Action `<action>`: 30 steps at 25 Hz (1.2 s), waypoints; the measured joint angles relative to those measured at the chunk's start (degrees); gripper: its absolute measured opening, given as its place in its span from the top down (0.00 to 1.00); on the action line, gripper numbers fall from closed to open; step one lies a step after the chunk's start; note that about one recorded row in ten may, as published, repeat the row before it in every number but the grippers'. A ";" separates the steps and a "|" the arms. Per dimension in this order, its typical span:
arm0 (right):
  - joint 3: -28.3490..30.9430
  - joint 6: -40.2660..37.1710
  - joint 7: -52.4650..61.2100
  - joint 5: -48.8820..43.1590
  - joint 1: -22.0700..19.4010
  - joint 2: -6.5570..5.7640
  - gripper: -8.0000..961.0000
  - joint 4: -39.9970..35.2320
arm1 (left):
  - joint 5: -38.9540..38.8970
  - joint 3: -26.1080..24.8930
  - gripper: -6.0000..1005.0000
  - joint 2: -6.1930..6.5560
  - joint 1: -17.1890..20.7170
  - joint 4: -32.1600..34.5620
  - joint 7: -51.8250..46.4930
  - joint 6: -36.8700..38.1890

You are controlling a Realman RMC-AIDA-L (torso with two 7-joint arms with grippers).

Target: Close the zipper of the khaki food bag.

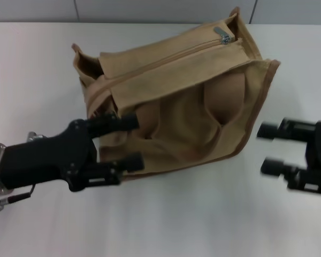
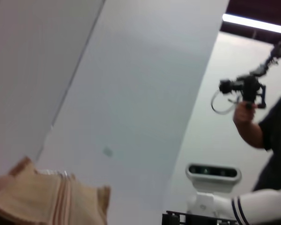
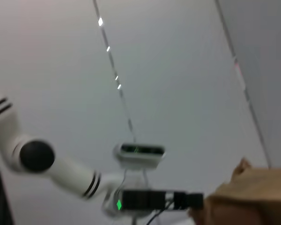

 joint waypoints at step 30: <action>-0.32 7.38 -2.05 -16.63 4.54 3.42 0.35 3.19 | 15.78 -0.04 0.18 -1.41 -1.64 2.78 6.20 0.13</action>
